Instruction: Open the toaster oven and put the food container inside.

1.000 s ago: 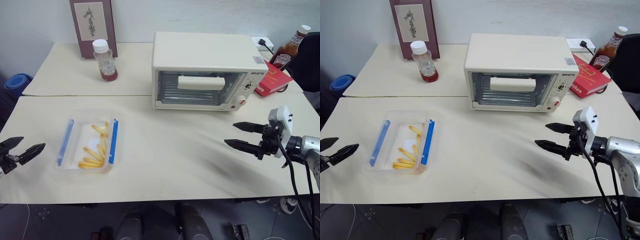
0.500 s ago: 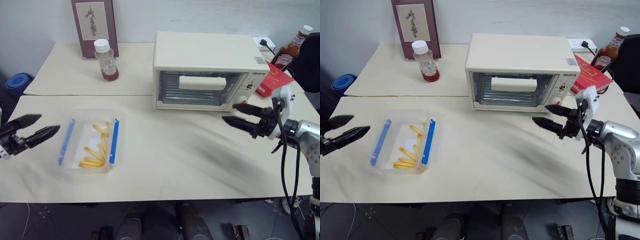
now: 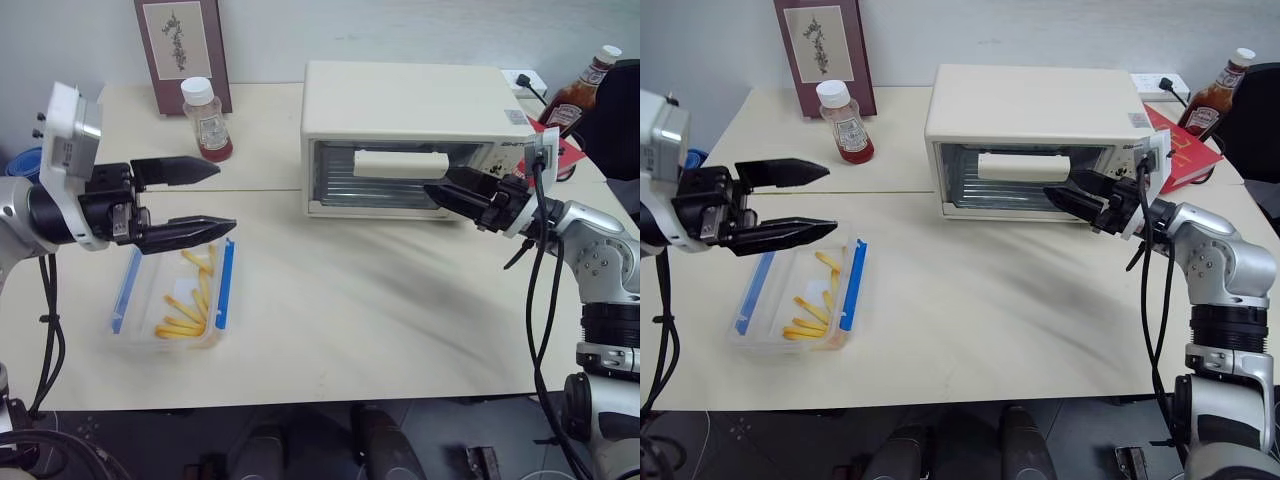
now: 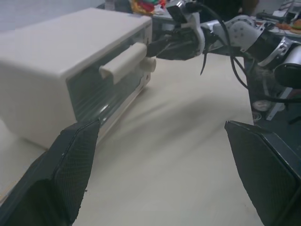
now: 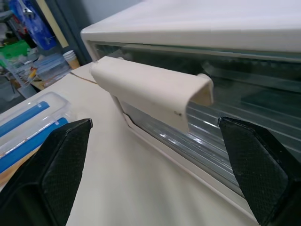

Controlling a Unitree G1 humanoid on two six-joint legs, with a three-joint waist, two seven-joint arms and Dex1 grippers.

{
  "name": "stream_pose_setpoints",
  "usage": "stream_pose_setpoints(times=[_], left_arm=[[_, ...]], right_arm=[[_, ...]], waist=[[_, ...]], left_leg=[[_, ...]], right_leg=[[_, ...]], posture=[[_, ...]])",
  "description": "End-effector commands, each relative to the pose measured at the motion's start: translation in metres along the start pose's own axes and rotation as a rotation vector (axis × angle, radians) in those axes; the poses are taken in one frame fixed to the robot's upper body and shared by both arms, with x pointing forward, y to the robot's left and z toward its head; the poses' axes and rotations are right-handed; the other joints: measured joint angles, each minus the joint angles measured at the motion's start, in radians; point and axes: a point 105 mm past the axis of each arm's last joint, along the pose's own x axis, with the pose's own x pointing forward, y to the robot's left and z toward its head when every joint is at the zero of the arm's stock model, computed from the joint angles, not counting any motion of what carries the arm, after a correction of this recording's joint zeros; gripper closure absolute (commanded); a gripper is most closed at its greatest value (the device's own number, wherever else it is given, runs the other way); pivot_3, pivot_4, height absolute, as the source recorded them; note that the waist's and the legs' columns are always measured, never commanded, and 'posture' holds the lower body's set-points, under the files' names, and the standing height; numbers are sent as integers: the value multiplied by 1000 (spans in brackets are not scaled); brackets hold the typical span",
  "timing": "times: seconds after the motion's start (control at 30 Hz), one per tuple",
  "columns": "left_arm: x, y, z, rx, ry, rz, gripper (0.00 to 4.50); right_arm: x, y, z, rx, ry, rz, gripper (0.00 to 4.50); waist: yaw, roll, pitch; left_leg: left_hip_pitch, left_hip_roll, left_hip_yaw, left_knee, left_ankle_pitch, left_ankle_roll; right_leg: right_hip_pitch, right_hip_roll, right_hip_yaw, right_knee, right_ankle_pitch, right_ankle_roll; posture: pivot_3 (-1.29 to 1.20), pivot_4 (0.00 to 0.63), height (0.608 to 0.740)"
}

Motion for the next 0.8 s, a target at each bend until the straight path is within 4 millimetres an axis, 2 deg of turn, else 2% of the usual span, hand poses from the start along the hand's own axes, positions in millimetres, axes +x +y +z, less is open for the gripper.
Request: stream_pose_setpoints(times=[0.03,0.1,0.2,0.33,0.47,0.57,0.8], left_arm=[[7,-2,9,32,-27,-25,0],[11,1,8,7,-40,-25,0],[20,15,9,-31,-38,32,0],[45,34,14,-25,-28,64,0],[77,46,11,8,1,59,851],[94,49,-1,102,66,35,1779],[131,60,-8,193,83,-5,3933]], right_arm=[[3,20,13,-47,-30,100,21],[3,33,11,-36,-20,168,21],[-1,49,8,-11,7,250,21],[-11,63,4,-2,19,306,21],[-22,69,-10,6,44,297,0],[-26,68,-22,-3,58,256,0],[-32,66,-38,9,65,204,0]], waist=[[0,0,0],[2,0,0],[2,0,0],[1,1,0],[7,1,1],[2,1,1],[8,1,1]], left_leg=[[0,0,0,0,0,0],[0,0,0,1,0,0],[0,0,-1,1,0,0],[0,0,-1,1,0,0],[-1,0,-1,1,0,0],[-2,0,1,1,0,0],[-1,-1,1,4,1,0]], right_leg=[[0,0,0,0,0,0],[0,0,0,0,0,0],[0,0,0,1,0,0],[0,1,0,1,0,0],[-1,1,0,1,0,0],[-1,1,1,0,0,0],[-1,1,2,-1,0,1]], posture=[[0,150,740],[0,150,740],[0,150,740],[0,150,740],[0,150,740],[0,150,740],[0,150,740]])
